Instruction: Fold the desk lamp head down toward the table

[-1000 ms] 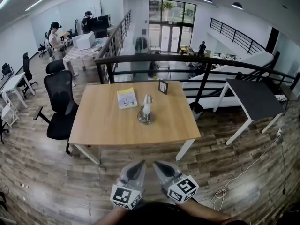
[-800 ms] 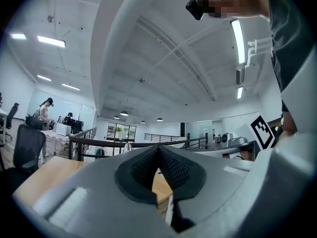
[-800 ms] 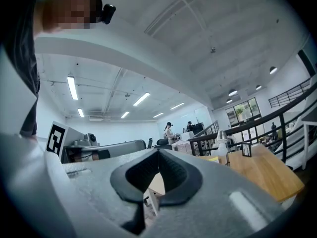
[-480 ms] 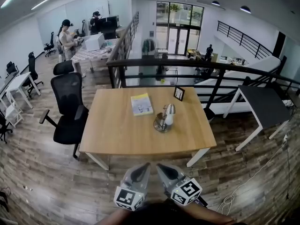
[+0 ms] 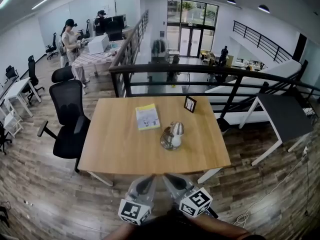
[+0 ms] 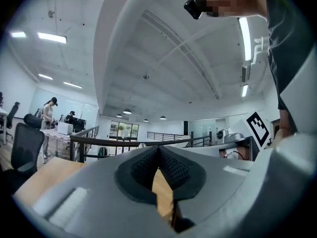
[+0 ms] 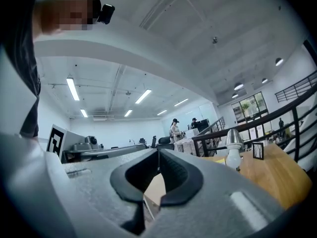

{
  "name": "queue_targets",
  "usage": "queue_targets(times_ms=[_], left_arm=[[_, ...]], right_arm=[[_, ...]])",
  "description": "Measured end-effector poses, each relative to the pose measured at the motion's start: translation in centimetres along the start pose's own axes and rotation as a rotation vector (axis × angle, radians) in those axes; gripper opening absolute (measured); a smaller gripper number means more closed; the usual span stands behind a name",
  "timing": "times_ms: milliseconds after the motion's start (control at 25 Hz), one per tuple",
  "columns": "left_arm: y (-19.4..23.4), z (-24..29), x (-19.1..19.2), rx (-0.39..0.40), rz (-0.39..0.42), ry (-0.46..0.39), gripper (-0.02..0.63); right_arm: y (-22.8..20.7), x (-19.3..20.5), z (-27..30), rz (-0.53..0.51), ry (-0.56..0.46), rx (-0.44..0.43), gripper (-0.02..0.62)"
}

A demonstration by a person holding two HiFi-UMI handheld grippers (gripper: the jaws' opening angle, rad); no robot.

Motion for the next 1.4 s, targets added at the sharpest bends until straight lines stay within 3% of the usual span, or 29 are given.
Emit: queue_targets(times_ms=[480,880,1400], left_arm=[[1.1,11.3,0.8,-0.031,-0.018,-0.009,0.0],[5.2,15.7,0.4,-0.007,-0.039,0.017,0.0],[12.9,21.2,-1.6,0.238,-0.056,0.071,0.0]], right_arm=[[-12.0,-2.0,1.2,-0.014,0.003,0.026,0.025],[-15.8,-1.5,4.0,-0.01,0.064,0.135,0.076],[-18.7,-0.1,9.7,0.082,0.167,0.453,0.251]])
Point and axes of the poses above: the fingertips, and each gripper's own axes: z forward along the fingers, y to its left, x out of its underside, the point moved 10 cm from there along -z, backward along the fingers, and after that the axes turned 5 degrees about -z, right-handed, at the moved point
